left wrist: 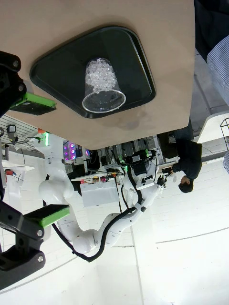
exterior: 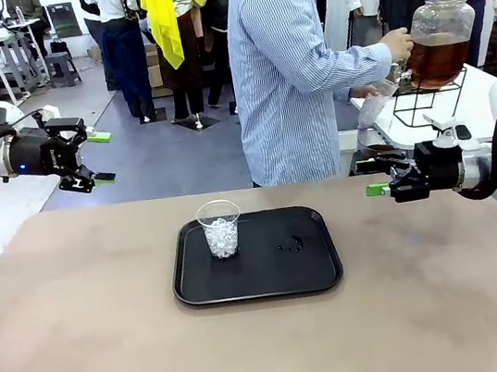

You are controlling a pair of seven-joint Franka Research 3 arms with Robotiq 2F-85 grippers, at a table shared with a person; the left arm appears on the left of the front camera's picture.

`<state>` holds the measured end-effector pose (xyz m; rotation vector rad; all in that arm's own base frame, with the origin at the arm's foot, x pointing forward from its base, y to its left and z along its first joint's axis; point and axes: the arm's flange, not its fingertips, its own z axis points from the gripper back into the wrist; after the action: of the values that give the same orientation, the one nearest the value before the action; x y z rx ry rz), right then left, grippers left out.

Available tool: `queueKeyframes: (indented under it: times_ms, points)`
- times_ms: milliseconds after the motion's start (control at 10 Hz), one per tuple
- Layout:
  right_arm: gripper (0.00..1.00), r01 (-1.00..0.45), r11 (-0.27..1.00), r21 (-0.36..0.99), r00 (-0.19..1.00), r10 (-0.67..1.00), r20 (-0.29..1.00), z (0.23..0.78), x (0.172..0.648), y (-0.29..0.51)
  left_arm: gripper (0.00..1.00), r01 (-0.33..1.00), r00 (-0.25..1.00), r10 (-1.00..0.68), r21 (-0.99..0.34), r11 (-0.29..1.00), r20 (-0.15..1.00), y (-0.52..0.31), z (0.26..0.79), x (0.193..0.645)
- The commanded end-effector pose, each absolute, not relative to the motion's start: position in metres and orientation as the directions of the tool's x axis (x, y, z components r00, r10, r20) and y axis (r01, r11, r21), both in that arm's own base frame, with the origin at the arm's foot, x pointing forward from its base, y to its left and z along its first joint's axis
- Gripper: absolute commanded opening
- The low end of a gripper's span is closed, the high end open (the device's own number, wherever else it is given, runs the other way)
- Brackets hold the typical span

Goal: Pour the drink into the iced cup.
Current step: Pick up the iced cup indicated by the human and present it to them.

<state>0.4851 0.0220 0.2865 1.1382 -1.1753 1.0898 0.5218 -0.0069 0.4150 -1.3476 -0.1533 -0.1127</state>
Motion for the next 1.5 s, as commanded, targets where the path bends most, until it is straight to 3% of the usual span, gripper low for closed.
queueKeyframes:
  times_ms: [0, 1400]
  points:
    - [1.0, -0.992, 0.107, 0.068, 0.072, 0.036, 0.997, 0.2897, 0.4878, 0.0238, 1.0, 0.171, 0.984, 0.012, -0.96, 0.222, 0.178, -0.0077, 0.4166, 0.5189]
    - [1.0, -0.992, 0.107, 0.068, 0.072, 0.036, 0.997, 0.2897, 0.4878, 0.0238, 1.0, 0.171, 0.984, 0.012, -0.96, 0.222, 0.178, -0.0077, 0.4166, 0.5189]
